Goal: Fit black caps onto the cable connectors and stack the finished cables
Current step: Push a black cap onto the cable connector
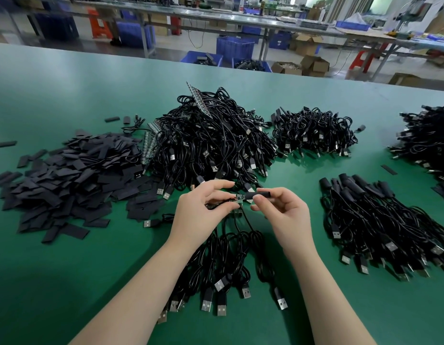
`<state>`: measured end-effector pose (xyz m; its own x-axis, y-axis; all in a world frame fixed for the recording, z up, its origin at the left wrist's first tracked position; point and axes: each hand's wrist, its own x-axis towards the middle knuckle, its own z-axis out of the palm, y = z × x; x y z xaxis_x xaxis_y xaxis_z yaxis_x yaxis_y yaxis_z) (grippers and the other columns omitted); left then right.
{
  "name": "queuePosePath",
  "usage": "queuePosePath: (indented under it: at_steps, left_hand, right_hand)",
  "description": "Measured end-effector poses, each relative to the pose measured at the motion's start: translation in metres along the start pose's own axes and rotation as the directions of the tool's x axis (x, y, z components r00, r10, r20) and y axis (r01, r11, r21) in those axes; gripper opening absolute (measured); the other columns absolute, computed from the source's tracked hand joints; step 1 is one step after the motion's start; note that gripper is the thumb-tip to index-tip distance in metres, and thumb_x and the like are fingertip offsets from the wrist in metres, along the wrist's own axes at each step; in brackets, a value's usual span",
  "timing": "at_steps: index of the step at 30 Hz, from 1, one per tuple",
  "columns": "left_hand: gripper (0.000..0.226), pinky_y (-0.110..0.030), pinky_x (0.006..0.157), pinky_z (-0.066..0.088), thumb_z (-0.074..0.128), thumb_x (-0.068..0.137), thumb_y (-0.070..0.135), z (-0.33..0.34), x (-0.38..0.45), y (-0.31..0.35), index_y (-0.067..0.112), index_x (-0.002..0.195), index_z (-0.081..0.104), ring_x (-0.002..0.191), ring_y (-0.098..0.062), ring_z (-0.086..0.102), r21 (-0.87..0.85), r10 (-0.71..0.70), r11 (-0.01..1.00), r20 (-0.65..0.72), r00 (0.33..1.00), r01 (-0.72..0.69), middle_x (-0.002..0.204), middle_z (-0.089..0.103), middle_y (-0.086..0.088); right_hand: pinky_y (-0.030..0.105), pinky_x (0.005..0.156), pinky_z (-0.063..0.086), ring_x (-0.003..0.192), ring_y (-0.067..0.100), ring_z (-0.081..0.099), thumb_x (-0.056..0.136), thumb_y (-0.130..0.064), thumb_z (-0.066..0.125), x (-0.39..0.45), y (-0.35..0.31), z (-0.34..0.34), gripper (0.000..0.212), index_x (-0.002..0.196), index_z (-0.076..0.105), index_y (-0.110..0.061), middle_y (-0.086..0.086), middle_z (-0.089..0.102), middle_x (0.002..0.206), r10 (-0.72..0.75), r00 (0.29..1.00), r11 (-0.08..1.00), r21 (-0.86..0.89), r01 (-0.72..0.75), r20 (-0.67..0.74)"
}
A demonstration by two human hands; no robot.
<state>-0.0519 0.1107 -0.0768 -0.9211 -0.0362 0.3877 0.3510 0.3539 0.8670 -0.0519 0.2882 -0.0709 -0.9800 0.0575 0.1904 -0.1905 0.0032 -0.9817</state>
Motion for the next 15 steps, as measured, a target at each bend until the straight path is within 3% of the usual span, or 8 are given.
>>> queuePosePath:
  at_steps: [11,15]
  left_hand:
    - [0.044,-0.007,0.084,0.045,0.081,0.077,0.022,0.0,0.001,-0.001,0.055,0.1,0.063,0.09,0.005,0.067,-0.04,-0.016,0.999,0.016,1.0,0.017,0.086,0.073,0.023]
    - [0.043,-0.017,0.085,0.052,0.081,0.078,0.022,-0.001,0.002,-0.002,0.052,0.102,0.063,0.088,0.001,0.069,-0.069,-0.03,0.997,0.018,0.999,0.031,0.088,0.074,0.02]
  right_hand:
    - [0.017,0.077,0.054,0.088,0.013,0.073,0.086,0.0,0.072,-0.007,0.003,0.014,0.019,0.09,0.072,-0.019,-0.003,0.077,0.092,-0.085,0.991,0.996,0.03,0.088,-0.099]
    - [0.018,0.076,0.054,0.09,0.015,0.074,0.089,-0.003,0.07,-0.007,0.004,0.015,0.011,0.093,0.068,-0.014,-0.003,0.077,0.096,-0.068,0.995,0.996,0.056,0.072,-0.07]
